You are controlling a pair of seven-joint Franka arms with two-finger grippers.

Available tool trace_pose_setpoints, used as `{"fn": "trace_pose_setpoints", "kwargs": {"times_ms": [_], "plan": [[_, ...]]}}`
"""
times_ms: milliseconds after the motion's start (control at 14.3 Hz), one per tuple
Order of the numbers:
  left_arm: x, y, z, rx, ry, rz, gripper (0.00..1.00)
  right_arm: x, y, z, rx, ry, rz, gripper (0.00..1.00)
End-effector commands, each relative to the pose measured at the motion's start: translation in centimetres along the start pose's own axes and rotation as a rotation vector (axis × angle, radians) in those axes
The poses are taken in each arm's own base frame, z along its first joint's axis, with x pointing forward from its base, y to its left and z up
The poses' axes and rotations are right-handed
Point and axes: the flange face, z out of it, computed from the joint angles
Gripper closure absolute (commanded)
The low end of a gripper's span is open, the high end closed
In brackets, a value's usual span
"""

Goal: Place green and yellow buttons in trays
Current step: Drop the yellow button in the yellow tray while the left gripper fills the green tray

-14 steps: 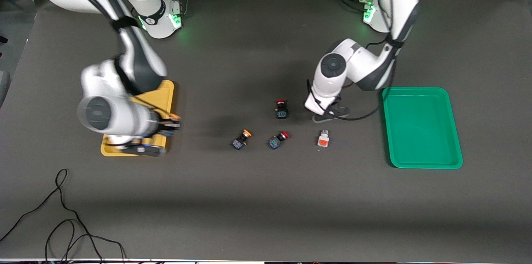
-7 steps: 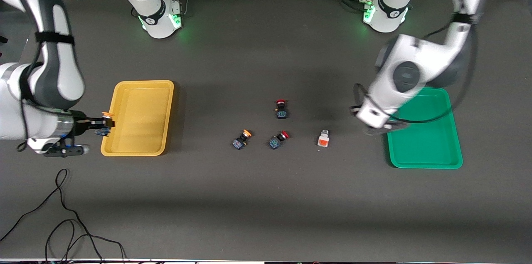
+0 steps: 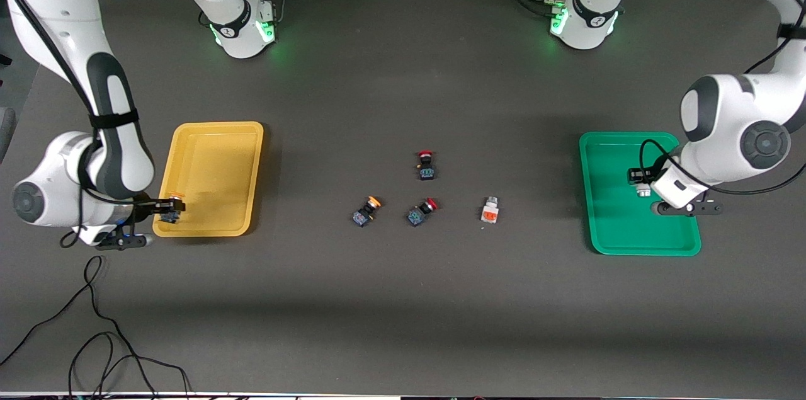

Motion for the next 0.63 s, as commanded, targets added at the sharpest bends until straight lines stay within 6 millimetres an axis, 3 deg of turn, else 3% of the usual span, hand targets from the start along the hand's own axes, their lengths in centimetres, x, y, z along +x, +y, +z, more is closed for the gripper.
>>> {"fn": "trace_pose_setpoints", "kwargs": {"times_ms": [0,70,210,280,349,489,559], "plan": [[-0.5,0.4,6.5,0.0,0.046,0.052,0.75,-0.2,-0.1,-0.2,0.025,0.027,-0.007,0.31],[-0.4,0.4,7.5,-0.005,0.057,0.056,0.75,-0.2,-0.3,-0.7,0.03,0.027,-0.01,0.0],[-0.5,0.1,7.5,-0.004,0.055,0.056,0.65,-0.2,-1.8,-3.2,0.052,0.025,-0.03,0.0],[-0.4,0.1,7.3,-0.002,0.058,0.06,0.38,0.1,-2.5,-4.9,0.067,0.018,-0.039,0.0],[-0.2,0.1,7.0,0.003,0.062,0.066,0.0,0.3,-3.5,-7.0,0.082,0.006,-0.041,0.0],[0.2,-0.2,5.5,0.013,0.049,0.063,0.0,1.4,-8.5,-10.2,0.111,-0.018,-0.008,0.0],[0.8,-0.4,3.7,0.024,0.044,0.06,0.0,1.9,-11.1,-11.1,0.119,-0.018,0.029,0.0]]}}
